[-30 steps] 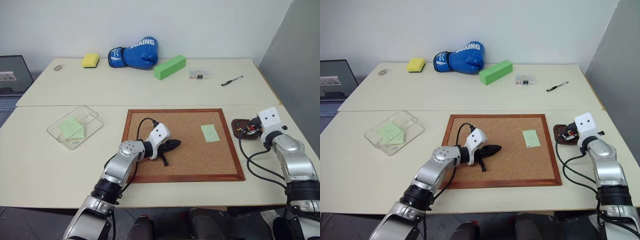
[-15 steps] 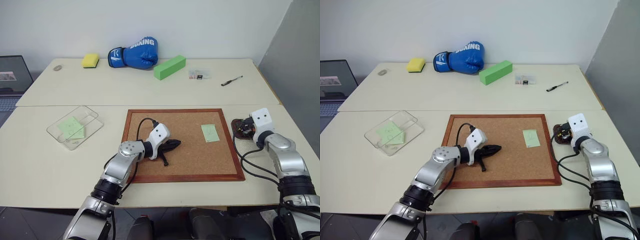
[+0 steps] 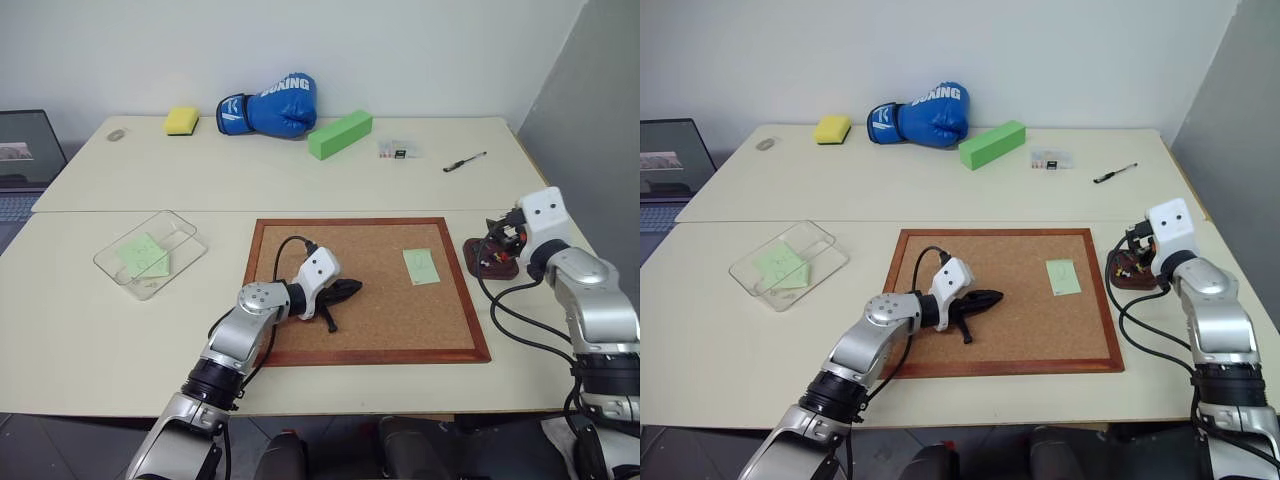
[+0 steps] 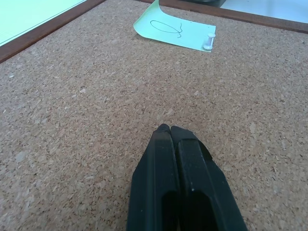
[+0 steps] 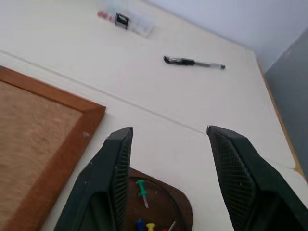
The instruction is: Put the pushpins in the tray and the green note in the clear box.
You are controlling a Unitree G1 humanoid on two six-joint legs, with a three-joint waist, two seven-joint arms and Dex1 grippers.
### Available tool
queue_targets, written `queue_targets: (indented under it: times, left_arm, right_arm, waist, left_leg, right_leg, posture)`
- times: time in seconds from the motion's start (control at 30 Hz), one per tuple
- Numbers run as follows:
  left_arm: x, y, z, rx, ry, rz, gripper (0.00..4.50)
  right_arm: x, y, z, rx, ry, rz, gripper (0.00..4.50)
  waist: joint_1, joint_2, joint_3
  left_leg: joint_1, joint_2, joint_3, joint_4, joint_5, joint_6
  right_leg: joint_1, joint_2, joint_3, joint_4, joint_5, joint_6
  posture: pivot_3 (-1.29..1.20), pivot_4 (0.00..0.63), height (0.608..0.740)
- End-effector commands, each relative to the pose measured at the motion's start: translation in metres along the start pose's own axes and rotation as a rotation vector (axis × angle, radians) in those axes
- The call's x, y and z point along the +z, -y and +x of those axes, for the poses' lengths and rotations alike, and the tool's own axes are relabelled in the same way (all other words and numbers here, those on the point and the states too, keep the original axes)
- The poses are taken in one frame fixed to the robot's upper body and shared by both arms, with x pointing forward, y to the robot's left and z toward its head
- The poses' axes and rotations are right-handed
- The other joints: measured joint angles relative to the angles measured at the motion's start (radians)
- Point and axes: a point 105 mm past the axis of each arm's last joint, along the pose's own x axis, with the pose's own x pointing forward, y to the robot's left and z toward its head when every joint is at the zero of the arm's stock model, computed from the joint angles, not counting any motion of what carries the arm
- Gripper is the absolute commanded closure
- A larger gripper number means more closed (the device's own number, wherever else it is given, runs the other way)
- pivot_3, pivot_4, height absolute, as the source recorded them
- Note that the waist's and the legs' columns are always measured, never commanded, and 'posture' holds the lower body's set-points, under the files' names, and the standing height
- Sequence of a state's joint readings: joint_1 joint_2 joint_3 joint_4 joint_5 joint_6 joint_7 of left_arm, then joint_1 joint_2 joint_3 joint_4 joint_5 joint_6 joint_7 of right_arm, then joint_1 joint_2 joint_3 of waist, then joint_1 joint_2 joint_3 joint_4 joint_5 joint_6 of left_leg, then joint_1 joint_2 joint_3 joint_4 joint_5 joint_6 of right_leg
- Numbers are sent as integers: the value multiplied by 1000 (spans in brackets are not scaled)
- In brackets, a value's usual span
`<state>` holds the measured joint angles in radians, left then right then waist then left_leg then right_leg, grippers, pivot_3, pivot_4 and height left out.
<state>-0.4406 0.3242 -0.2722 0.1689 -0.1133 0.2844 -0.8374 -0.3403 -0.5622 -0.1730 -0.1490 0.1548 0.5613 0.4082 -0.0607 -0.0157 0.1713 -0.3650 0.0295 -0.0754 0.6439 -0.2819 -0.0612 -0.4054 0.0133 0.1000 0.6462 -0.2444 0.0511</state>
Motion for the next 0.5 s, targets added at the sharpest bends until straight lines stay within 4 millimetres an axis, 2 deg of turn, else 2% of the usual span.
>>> queue_targets:
  times: [0.03,0.1,0.27,0.37,0.5]
  left_arm:
    - [-31,3,-4,3,-111,-60,4500]
    - [-31,3,-4,2,-111,-60,4500]
    - [-31,3,-4,1,-115,-59,4500]
    - [-31,3,-4,-1,-116,-58,4500]
    - [-30,3,-4,0,-116,-57,4500]
  right_arm:
    - [12,-43,-14,159,78,65,1913]
    - [2,-67,-18,206,73,101,1913]
    - [-13,-99,-19,262,56,157,1913]
    - [-19,-113,-17,302,44,147,1913]
    - [-28,-118,-12,310,24,127,1913]
  waist:
    - [-1,0,0]
    - [-2,0,0]
    - [-6,0,0]
    - [-6,0,0]
    - [-5,0,0]
  left_leg:
    - [0,0,0,0,0,0]
    - [0,0,0,0,0,0]
    - [0,0,0,1,0,0]
    - [1,0,0,0,0,0]
    - [0,0,0,1,0,0]
  right_leg:
    - [0,0,0,0,0,0]
    - [0,0,0,0,0,0]
    - [0,0,0,0,0,0]
    - [0,0,0,1,0,0]
    - [0,0,0,0,0,0]
  posture:
    - [0,150,740]
    - [0,150,740]
    - [0,150,740]
    - [0,150,740]
    - [0,150,740]
